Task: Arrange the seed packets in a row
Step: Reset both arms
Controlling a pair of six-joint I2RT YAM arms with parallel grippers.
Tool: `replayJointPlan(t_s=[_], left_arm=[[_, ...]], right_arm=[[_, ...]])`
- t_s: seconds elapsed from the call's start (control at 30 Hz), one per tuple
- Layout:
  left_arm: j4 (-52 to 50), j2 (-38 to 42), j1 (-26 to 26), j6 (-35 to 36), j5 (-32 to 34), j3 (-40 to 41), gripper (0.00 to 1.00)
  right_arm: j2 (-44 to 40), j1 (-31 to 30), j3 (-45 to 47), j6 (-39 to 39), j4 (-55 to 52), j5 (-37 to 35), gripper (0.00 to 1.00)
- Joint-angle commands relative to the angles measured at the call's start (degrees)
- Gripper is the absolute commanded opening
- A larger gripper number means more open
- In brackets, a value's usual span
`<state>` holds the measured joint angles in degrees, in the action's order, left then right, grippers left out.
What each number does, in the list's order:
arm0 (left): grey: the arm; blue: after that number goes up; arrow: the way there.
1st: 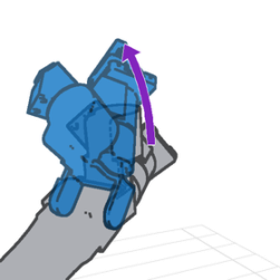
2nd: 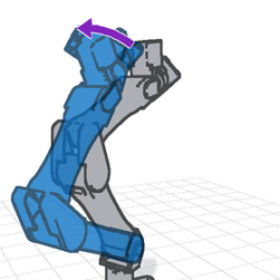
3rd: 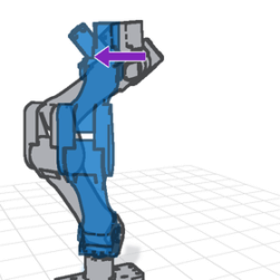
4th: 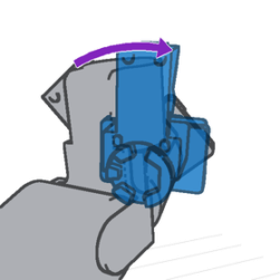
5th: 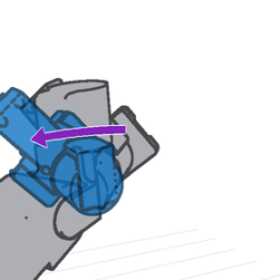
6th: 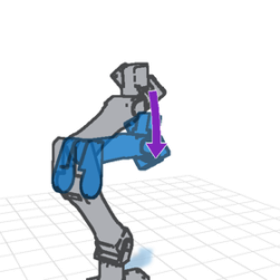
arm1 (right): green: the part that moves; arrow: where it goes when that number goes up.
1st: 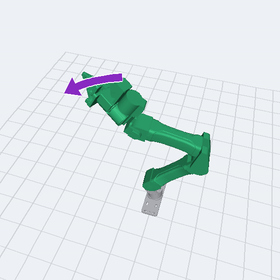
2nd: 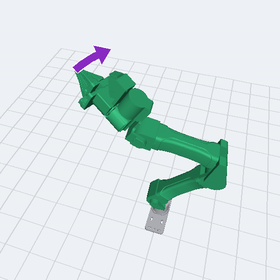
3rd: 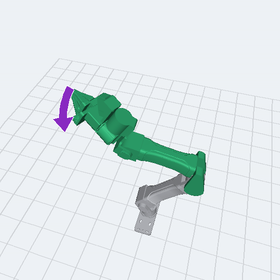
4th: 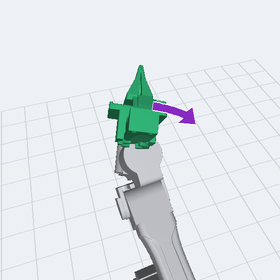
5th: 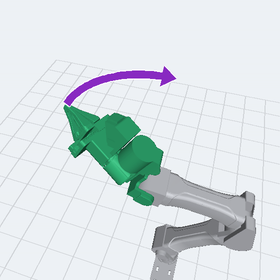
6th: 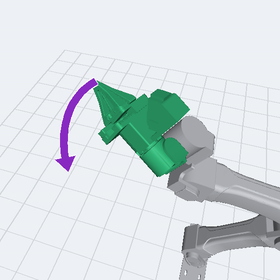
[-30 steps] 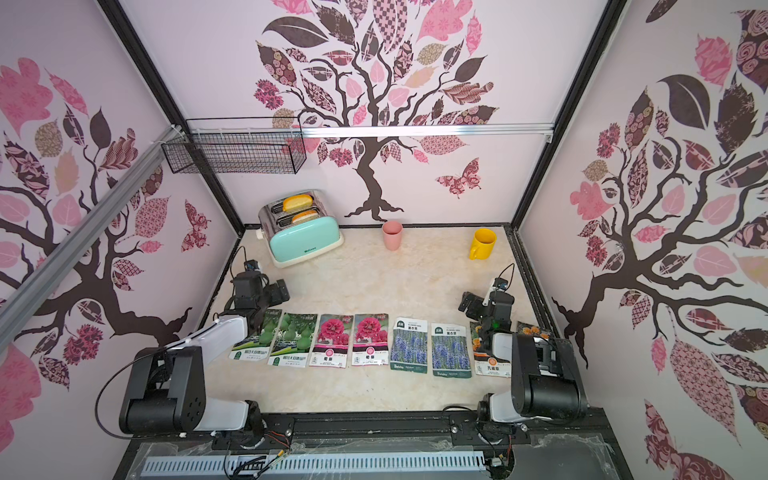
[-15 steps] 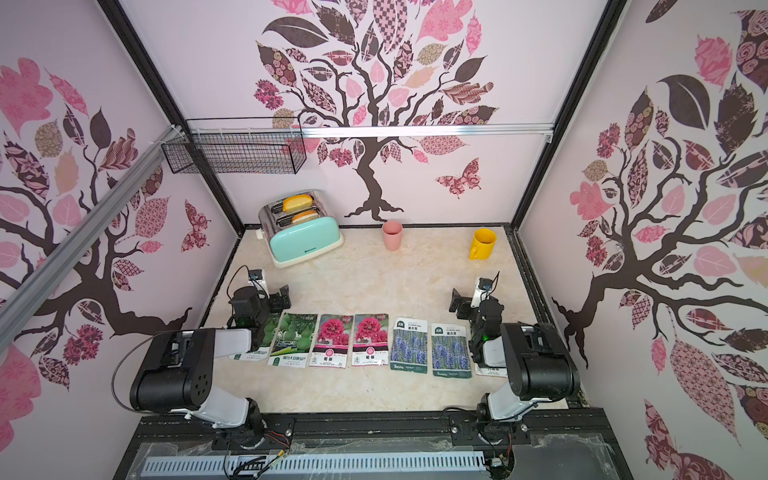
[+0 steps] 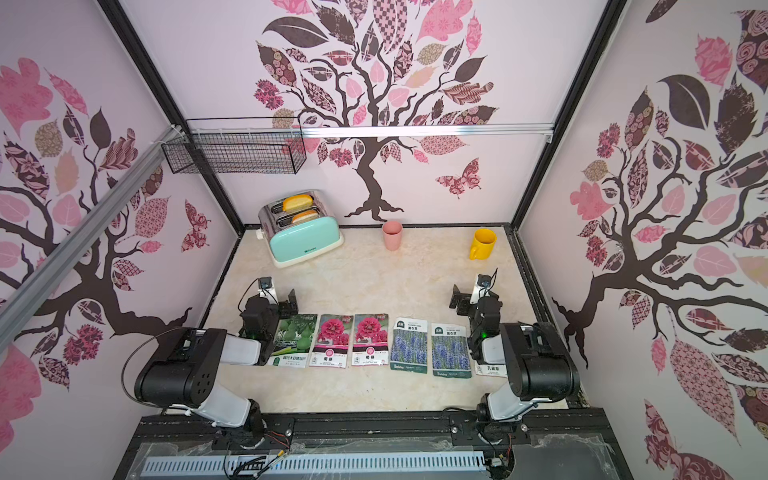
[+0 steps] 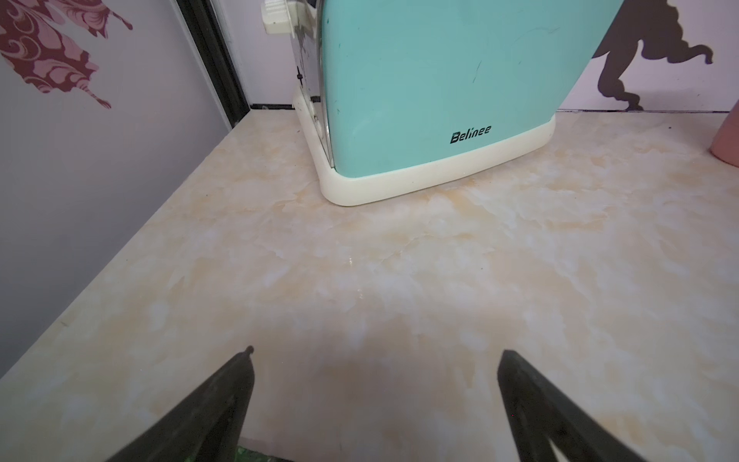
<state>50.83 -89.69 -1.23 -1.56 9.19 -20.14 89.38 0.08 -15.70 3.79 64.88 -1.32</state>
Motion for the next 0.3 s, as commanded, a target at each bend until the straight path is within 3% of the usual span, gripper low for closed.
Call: replayJointPlan(t_s=[0.0, 0.27], left_arm=[[-1.56, -0.31, 2.51, -0.93, -2.78, -2.75, 0.97], [-1.95, 0.49, 2.57, -0.85, -2.97, -2.27, 0.97]], right_arm=[[-0.79, -0.45, -0.73, -0.54, -0.02, -0.71, 1.00], [-0.88, -0.43, -0.73, -0.54, -0.02, -0.74, 0.99]])
